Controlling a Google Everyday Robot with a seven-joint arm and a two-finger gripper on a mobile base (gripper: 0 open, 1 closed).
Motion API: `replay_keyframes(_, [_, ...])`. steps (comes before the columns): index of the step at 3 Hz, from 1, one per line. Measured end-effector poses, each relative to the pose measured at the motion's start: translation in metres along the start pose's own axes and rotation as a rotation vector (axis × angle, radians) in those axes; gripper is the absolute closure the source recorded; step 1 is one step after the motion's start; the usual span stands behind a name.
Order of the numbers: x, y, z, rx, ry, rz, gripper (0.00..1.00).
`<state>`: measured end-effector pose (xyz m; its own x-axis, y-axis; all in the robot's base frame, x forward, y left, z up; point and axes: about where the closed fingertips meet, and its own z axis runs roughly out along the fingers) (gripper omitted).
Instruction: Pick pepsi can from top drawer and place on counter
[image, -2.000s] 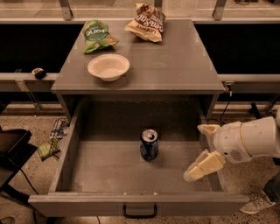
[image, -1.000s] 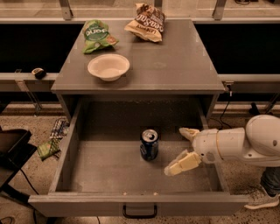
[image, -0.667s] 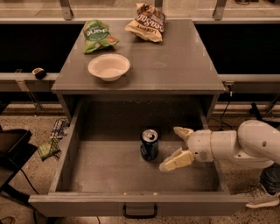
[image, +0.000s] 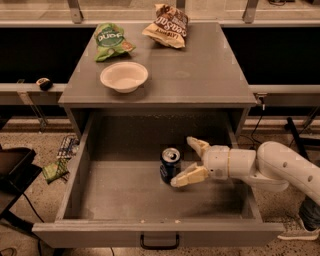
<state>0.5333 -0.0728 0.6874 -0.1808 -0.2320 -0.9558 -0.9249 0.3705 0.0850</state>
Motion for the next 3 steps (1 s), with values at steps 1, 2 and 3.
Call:
replay_keyframes(1, [-0.002, 0.01, 0.024, -0.032, -0.054, -0.023, 0.19])
replay_keyframes(2, [-0.006, 0.02, 0.054, -0.075, -0.062, -0.053, 0.5])
replay_keyframes(3, [-0.006, 0.022, 0.074, -0.102, -0.03, -0.072, 0.73])
